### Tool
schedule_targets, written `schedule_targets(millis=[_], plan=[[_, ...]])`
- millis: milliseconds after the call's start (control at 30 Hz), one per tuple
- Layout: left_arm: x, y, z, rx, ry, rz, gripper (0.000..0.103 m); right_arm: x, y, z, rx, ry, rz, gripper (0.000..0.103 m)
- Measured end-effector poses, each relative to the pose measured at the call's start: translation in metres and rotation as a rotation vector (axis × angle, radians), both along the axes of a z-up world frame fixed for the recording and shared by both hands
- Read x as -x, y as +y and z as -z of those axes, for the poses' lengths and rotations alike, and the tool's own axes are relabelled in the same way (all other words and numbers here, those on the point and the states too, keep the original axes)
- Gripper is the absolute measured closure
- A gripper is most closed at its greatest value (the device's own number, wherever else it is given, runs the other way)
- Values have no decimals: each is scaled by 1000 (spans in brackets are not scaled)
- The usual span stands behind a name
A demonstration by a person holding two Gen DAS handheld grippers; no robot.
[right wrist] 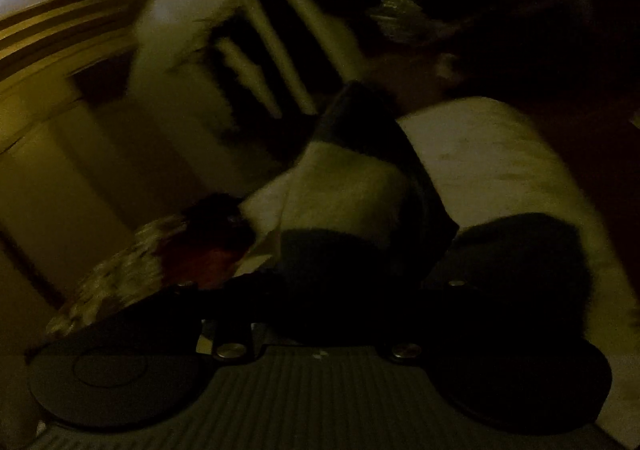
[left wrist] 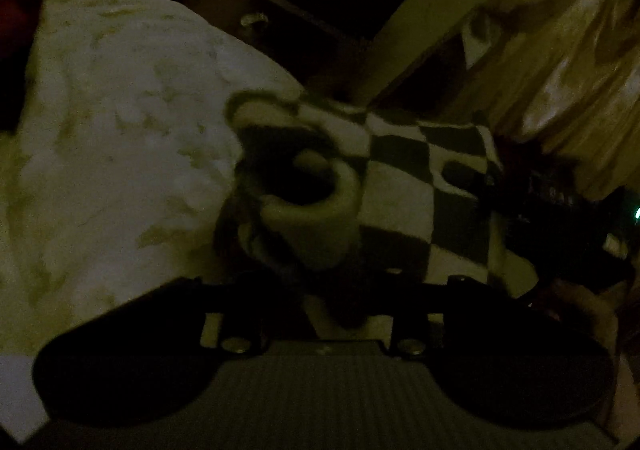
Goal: Fold small clothes
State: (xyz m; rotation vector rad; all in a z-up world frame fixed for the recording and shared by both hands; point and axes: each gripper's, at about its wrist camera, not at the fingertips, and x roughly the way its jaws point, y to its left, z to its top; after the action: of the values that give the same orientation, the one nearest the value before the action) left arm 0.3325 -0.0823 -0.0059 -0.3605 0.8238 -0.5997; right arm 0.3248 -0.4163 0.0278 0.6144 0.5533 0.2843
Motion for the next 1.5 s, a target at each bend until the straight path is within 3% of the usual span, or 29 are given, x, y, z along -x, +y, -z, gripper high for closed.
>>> schedule_targets(millis=[133, 233, 300, 367, 400, 467, 533, 600, 633, 733, 867, 1000, 1167, 1367, 1500], plan=[[-31, -57, 31, -138, -3, 14, 63, -34, -36, 44, 43, 111, 84, 38], [-36, -64, 54, -166, 15, 5, 41, -51, -54, 95, -7, 176, 124, 27], [-39, -69, 60, -211, -11, 5, 9, -54, -61, 119, -40, 161, 149, 14], [-39, -78, 62, -286, -57, 17, 0, -51, -64, 132, -76, 131, 176, 7], [-39, -79, 61, -288, -50, 27, 0, -51, -65, 134, -78, 126, 181, 0], [-48, -73, 57, -274, 5, 13, 0, -46, -65, 133, -87, 127, 187, 0], [-40, -63, 41, -315, 13, -37, 0, -38, -58, 113, -22, 112, 204, 0], [-30, -64, 15, -453, -71, -76, 0, -25, -48, 82, 141, 77, 245, 0], [-20, -66, -2, -525, -150, -86, 0, -17, -51, 69, 224, 66, 252, 0], [11, -72, -42, -644, -296, -40, 0, 0, -36, 28, 361, 46, 167, 0], [35, -85, -66, -719, -292, 41, 0, 26, -11, -6, 397, 130, -10, 0], [51, -106, -60, -817, -288, 75, 0, 39, 22, -18, 481, 217, -97, 0], [53, -123, -33, -917, -323, 100, 0, 52, 35, 0, 534, 250, -127, 0], [37, -119, -19, -886, -271, 99, 0, 51, 40, 8, 569, 268, -131, 0], [32, -118, -12, -907, -273, 82, 0, 50, 43, 11, 593, 263, -141, 0]])
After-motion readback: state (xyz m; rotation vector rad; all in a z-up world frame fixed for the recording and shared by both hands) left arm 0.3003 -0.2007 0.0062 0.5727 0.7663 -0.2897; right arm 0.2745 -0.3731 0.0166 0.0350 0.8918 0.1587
